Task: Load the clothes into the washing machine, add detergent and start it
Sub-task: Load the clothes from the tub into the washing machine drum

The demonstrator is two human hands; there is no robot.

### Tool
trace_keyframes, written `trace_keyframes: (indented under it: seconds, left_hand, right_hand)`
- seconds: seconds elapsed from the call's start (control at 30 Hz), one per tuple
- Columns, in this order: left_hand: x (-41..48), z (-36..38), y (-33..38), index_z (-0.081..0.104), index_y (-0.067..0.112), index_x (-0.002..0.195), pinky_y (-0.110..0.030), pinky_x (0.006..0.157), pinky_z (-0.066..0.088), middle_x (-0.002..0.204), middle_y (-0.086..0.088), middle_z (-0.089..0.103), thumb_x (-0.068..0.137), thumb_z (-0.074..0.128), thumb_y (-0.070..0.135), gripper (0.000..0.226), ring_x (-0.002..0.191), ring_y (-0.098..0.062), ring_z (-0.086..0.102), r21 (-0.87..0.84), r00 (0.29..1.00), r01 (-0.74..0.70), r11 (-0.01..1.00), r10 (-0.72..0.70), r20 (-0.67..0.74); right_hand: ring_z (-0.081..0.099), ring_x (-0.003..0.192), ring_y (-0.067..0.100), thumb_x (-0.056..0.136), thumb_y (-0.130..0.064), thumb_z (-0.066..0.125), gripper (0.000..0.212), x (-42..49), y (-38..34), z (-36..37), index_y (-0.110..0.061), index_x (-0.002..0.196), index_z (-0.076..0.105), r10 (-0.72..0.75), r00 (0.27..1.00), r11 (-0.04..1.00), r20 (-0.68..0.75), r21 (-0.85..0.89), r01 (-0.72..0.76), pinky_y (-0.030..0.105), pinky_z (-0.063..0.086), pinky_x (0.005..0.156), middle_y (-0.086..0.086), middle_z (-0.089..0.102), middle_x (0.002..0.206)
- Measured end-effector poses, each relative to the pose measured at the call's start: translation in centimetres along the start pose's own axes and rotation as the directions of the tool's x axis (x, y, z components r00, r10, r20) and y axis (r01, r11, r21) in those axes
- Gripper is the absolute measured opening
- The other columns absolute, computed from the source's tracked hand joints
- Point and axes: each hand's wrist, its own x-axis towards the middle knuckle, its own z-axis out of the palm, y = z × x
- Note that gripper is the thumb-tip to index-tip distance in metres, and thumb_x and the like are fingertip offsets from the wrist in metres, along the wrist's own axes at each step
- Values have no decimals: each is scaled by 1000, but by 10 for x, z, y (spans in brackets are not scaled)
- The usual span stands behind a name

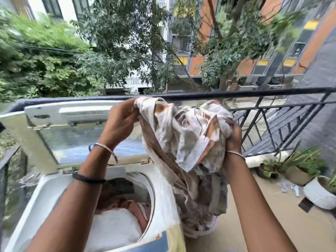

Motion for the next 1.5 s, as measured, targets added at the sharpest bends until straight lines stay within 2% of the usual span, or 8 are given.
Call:
trace_keyframes:
  seconds: [0.27,0.47,0.53,0.67,0.8,0.97,1.3,1.5]
  left_hand:
    - [-26,-90,-3,66,7,109,-21,63,56,98,-6,70,98,49,6,20,77,-5,67,-109,957,25,994,-55,-286]
    - [-75,-151,-60,71,15,94,-23,66,53,81,9,74,88,59,3,18,70,-2,63,152,910,350,924,-298,-288]
    - [-105,-159,-85,67,11,89,-17,50,46,57,10,65,89,48,-5,25,51,-4,55,127,804,566,814,-511,-305]
    - [-170,-159,-133,60,3,110,-29,71,42,76,-6,55,101,46,21,24,73,-21,53,-83,541,815,573,-805,-245]
    - [-214,-136,-140,60,4,107,-25,61,45,92,-10,59,99,49,24,24,71,-16,55,-47,470,880,473,-881,-58]
    - [-219,-115,-153,68,12,102,-27,65,45,90,-8,65,86,61,53,45,81,-20,56,109,512,850,515,-857,55]
    - [-169,-44,-159,67,24,105,-25,65,49,95,0,71,91,61,38,20,85,-19,68,319,678,646,694,-713,178]
    - [-160,15,-152,67,19,109,-18,75,48,98,3,72,92,62,32,22,93,-12,68,336,709,532,777,-626,324]
  right_hand:
    - [60,86,-1,98,-18,41,23,-66,-12,101,-18,102,63,-428,865,827,261,-273,492,22,49,82,-8,65,93]
    - [66,78,23,98,-34,44,23,-119,68,143,-20,101,62,-225,844,607,488,-607,513,41,52,64,3,71,85]
    - [65,78,28,97,-36,46,20,-142,102,152,-19,97,58,-103,851,558,515,-679,478,41,50,62,4,70,84]
    - [65,83,32,91,-32,47,17,-190,171,155,-18,96,56,82,802,454,591,-739,498,39,47,64,9,70,87]
    - [64,89,34,82,-30,51,20,-220,216,144,-20,98,57,284,672,400,684,-721,565,41,52,70,10,70,92]
    - [69,86,22,81,-19,60,20,-219,226,123,-23,97,70,421,585,361,694,-719,593,33,55,76,2,74,90]
    - [68,80,16,75,-4,64,21,-125,178,-5,-22,85,71,23,944,286,329,-907,309,31,55,73,-5,73,85]
    - [51,128,29,65,-30,68,74,-90,203,-120,-16,136,52,497,847,-56,187,-968,246,31,41,103,11,54,138]
